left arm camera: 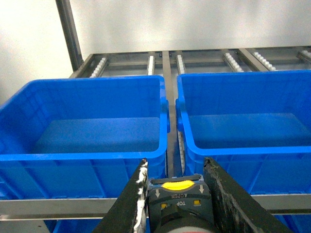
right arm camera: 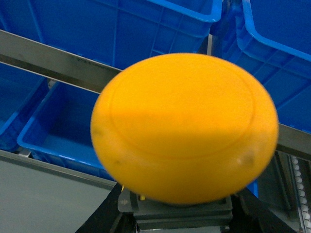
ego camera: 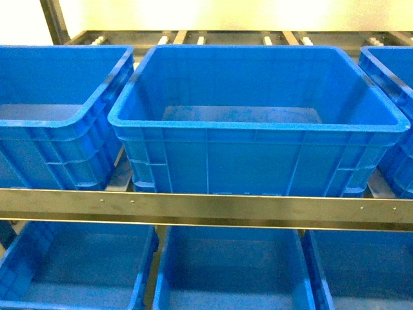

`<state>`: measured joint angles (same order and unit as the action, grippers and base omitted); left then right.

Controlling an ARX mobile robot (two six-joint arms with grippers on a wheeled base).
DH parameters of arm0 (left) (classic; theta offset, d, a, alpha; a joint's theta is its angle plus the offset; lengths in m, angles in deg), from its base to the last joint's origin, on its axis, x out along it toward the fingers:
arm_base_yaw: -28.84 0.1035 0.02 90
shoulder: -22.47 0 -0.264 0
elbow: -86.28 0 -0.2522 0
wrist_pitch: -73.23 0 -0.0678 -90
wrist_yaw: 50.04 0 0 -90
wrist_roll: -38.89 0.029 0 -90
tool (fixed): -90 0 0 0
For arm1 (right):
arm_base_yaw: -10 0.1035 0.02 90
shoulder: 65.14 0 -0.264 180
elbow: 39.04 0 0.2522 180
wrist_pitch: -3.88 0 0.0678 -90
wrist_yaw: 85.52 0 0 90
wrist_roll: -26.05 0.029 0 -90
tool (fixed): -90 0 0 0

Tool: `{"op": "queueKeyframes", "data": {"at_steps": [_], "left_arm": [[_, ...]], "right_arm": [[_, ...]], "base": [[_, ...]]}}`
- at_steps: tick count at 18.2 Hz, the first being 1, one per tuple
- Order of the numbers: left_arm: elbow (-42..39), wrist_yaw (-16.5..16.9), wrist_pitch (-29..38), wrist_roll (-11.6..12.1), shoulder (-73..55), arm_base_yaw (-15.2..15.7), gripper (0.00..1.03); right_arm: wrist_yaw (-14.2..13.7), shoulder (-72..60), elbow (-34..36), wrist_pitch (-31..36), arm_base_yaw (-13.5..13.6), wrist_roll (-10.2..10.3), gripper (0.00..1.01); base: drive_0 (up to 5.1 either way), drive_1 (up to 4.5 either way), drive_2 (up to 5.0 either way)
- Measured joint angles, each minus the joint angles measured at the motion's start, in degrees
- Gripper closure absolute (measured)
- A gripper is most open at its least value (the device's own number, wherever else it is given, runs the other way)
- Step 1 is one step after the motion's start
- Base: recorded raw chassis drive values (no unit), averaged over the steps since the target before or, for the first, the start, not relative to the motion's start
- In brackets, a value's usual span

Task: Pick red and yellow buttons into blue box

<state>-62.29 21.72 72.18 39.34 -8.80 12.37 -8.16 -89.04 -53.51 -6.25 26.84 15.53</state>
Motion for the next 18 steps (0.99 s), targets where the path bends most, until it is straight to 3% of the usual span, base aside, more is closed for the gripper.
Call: {"op": "queueKeyframes", "data": {"at_steps": [4, 11, 18], "left_arm": [[0.0, -0.2, -0.2, 0.0, -0.2, 0.1, 0.75], [0.0, -0.5, -0.2, 0.0, -0.2, 0.1, 0.75], [0.0, -0.5, -0.2, 0.0, 0.1, 0.1, 0.75]], "right_arm": [[0.0, 0.1, 0.0, 0.2, 0.0, 0.0, 0.67], [0.0, 0.0, 0.0, 0.1, 0.0, 0.0, 0.67], [0.0, 0.0, 0.0, 0.2, 0.0, 0.0, 0.67]], "base": [[-1.4, 4.4, -2.4], [-0.1, 1.74, -2.0], [0.0, 4.29, -4.3]]}}
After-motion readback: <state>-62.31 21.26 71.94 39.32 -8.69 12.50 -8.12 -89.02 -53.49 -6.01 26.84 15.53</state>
